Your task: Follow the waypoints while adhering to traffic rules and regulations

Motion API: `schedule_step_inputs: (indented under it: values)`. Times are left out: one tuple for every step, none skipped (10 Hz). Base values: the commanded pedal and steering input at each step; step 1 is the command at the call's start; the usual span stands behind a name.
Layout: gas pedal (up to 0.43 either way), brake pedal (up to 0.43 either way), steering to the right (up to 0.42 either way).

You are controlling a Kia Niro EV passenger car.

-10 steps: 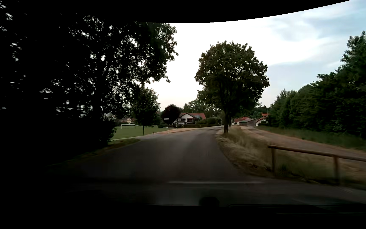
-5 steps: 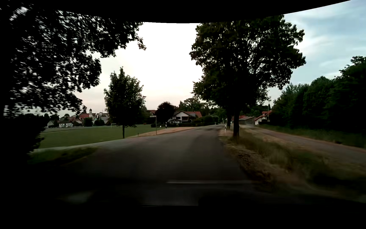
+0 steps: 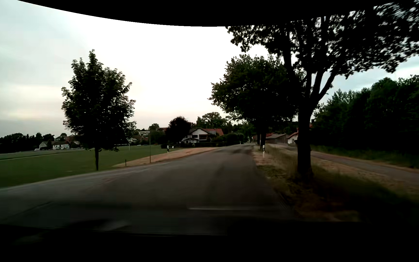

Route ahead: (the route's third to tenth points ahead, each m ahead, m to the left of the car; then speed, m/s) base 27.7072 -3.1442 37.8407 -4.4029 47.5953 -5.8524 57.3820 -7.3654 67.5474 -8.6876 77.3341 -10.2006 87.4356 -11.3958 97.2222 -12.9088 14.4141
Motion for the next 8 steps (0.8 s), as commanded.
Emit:
schedule_step_inputs:
  values:
    - [0.067,0.006,0.022]
    - [0.079,0.006,0.022]
    - [0.079,0.006,0.023]
    - [0.079,0.006,0.023]
    - [0.079,0.006,0.023]
    - [0.079,0.006,0.023]
    - [0.079,0.006,0.023]
    - [0.079,0.006,0.024]
